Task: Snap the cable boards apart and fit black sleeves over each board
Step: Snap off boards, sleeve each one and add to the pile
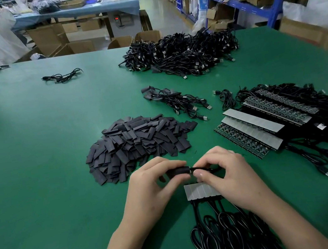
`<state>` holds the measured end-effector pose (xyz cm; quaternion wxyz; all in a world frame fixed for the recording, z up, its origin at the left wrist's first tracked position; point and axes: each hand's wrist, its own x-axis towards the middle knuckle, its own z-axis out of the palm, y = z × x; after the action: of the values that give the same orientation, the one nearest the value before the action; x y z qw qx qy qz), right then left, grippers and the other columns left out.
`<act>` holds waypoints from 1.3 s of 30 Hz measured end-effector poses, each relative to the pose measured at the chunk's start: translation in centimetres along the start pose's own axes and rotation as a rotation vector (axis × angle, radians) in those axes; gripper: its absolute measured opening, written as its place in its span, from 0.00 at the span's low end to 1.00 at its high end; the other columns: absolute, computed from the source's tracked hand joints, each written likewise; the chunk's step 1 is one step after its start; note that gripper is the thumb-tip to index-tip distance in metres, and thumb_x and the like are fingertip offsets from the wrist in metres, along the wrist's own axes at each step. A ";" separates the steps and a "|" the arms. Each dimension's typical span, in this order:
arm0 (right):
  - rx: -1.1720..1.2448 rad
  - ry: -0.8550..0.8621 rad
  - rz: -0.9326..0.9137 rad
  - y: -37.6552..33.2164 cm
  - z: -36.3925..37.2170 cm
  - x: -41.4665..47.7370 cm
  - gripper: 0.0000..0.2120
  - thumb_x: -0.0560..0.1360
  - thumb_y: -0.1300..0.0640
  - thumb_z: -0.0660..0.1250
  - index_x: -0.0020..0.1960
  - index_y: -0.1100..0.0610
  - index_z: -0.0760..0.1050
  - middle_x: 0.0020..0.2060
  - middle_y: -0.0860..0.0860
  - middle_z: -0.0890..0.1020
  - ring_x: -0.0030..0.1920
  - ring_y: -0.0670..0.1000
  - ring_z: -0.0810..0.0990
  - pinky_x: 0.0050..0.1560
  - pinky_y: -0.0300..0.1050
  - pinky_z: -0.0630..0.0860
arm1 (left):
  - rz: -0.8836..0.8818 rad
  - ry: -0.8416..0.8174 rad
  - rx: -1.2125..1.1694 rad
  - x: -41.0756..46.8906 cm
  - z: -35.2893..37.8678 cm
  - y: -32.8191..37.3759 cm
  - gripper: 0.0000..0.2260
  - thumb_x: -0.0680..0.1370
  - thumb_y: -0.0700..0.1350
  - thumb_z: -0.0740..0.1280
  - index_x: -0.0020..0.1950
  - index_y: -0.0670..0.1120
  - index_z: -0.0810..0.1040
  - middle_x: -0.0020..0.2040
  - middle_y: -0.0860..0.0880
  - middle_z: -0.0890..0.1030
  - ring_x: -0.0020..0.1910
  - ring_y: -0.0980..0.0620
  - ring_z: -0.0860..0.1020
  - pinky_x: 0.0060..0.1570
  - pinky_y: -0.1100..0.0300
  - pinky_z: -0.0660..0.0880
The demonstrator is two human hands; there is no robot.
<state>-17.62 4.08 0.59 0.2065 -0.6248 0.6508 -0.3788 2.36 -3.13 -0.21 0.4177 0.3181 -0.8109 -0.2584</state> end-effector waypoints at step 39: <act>-0.027 0.101 -0.070 0.2 0.8 0.1 0.04 0.75 0.52 0.76 0.48 0.43 0.84 0.45 0.36 0.81 0.52 0.42 0.80 0.56 0.51 0.77 | -0.455 0.130 -0.586 0.4 0.4 0.3 0.05 0.77 0.38 0.74 0.47 0.48 0.86 0.42 0.45 0.87 0.44 0.47 0.86 0.48 0.58 0.82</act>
<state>-17.18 3.78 -0.04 0.1517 -0.6298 0.6432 -0.4081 1.77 -3.14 0.01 0.4737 0.3729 -0.5829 -0.5448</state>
